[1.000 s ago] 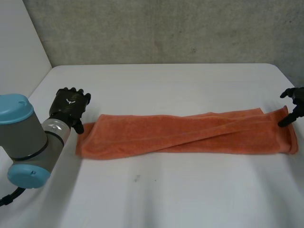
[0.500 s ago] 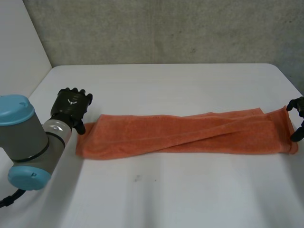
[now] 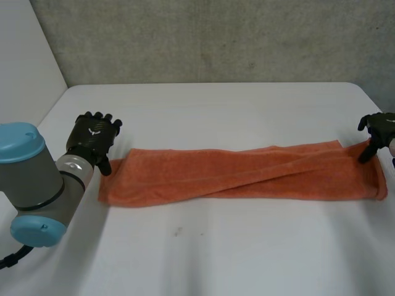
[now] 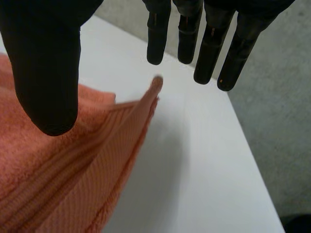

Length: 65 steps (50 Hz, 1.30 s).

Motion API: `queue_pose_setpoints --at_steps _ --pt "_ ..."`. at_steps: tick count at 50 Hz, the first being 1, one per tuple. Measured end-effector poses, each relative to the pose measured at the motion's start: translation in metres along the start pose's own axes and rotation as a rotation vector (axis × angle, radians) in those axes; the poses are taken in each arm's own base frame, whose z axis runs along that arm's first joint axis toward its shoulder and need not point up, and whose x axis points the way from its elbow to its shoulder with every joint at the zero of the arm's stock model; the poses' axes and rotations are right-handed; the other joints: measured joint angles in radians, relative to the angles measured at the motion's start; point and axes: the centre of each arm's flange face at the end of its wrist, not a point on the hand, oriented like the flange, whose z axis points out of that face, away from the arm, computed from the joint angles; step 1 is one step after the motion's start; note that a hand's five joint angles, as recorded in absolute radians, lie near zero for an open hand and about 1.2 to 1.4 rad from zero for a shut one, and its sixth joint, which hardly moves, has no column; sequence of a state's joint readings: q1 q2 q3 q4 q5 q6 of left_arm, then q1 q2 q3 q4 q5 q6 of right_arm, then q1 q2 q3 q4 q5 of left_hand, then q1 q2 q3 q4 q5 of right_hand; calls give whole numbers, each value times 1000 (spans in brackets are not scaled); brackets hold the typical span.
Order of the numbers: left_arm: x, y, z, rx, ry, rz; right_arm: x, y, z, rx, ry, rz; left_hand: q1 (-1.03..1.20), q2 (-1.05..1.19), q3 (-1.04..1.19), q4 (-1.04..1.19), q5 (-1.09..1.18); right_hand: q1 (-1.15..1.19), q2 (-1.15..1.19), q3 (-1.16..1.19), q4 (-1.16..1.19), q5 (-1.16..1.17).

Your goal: Fold the laundry

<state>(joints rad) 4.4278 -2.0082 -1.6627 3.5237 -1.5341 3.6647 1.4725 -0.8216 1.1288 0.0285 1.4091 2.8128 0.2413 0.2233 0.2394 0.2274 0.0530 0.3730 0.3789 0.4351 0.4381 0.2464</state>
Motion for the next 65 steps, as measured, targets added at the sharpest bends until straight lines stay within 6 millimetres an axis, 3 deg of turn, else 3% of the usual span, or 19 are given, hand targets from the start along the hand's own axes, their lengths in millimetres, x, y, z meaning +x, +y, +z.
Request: queue_pose_setpoints --at_steps 3,4,6,8,15,22,25,26,33,41,45,49,51,59,65 --pt "0 0 0 0 0 0 0 4 6 -27 13 -4 0 0 0 0 0 0 0 0 0 3" --pt "0 0 0 0 0 0 2 8 11 -53 33 -12 0 0 0 0 0 206 280 234 214 204" --pt "0 0 0 0 0 0 2 9 13 -64 44 -18 0 0 0 0 0 306 386 335 335 316" --pt "-1 0 0 0 -1 0 0 7 15 -72 58 -32 0 0 0 0 0 602 773 701 702 686" --pt "-2 -3 1 8 -6 -6 -14 -26 0 2 28 -46 0 0 0 0 0 607 798 744 750 728" --pt "-11 -17 4 57 -24 -45 -49 -91 -63 223 -179 -44 0 0 0 0 0 607 798 744 750 733" --pt "-17 -29 8 105 -25 -89 -67 -111 -105 314 -300 -60 0 0 0 0 0 607 798 744 750 735" --pt "-17 -29 8 105 -25 -89 -67 -111 -105 314 -300 -60 0 0 0 0 0 607 798 744 750 735" --pt "-23 -49 19 190 41 -186 -84 -137 -183 460 -450 -99 0 -1 0 -4 0 607 798 748 750 736" --pt "-10 -41 32 176 167 -227 -74 -169 -246 637 -477 -53 0 -2 0 -5 0 607 798 748 750 736" --pt "-2 -34 36 165 206 -232 -60 -180 -259 691 -459 -4 0 -3 0 -5 0 607 798 748 750 736" --pt "3 -30 37 156 232 -233 -52 -184 -263 708 -448 19 0 -3 0 -5 0 607 798 748 750 736" --pt "16 -23 36 140 292 -237 -36 -191 -268 736 -435 63 0 -3 0 -5 0 607 798 749 750 736" --pt "45 -13 31 107 416 -245 -12 -202 -268 780 -411 135 0 -3 0 -5 0 607 798 750 750 736" --pt "65 -12 35 117 466 -239 -3 -207 -268 800 -411 184 0 -3 0 -5 0 607 798 750 750 736"
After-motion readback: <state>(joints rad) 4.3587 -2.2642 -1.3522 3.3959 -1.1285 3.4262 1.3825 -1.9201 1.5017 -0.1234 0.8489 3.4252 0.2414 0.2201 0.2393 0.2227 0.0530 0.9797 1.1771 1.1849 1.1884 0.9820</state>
